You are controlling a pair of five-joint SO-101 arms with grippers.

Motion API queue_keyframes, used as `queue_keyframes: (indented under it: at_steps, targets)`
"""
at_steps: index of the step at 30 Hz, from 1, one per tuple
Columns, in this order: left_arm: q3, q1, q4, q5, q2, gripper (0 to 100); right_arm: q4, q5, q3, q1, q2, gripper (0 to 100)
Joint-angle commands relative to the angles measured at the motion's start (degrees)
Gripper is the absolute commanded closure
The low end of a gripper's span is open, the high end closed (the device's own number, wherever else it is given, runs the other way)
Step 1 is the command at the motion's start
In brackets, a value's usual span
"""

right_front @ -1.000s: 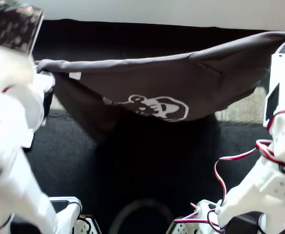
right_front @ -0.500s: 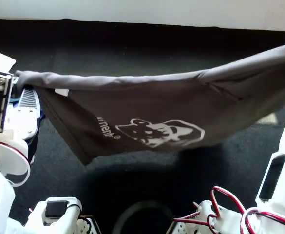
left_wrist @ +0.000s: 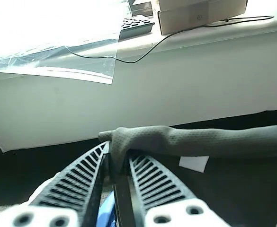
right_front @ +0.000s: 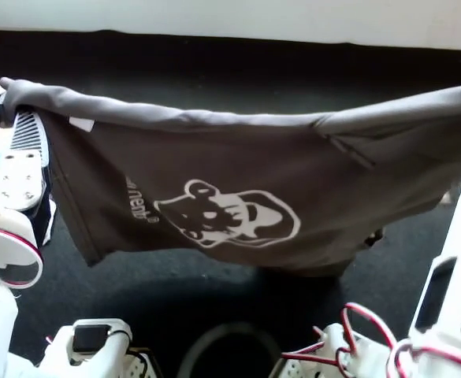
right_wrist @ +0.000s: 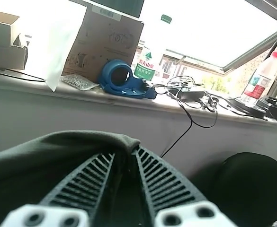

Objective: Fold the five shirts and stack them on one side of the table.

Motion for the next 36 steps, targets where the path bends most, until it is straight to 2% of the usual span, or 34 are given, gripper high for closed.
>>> queue_keyframes:
  at_steps: [1,9,18,24,28,33,36]
  targets:
    - [-1.6,-0.8,-1.2,0.5,-1.5,99,0.1,-0.4,-1.9,0.8,-3.0,99.2]
    - [-2.0,-0.7,-1.7,0.5,-7.6,99,0.2,-0.6,-1.4,0.6,-10.7,99.2]
    - [0.5,-0.7,-1.8,0.5,-6.5,99,-1.8,-0.7,2.9,0.6,-7.3,99.2]
    - [9.4,-0.6,-2.5,0.4,1.7,99,-9.8,-0.4,17.1,-3.6,1.9,99.2]
    - [14.1,-0.7,-6.7,0.3,8.4,99,-17.0,-0.4,24.9,-6.5,7.8,99.2]
    - [13.9,-0.8,-15.3,0.3,16.6,99,-30.6,-0.4,29.9,-6.6,16.7,99.2]
    - [11.6,-0.7,-17.2,0.2,21.6,99,-34.9,-0.4,29.8,-6.6,22.0,99.2]
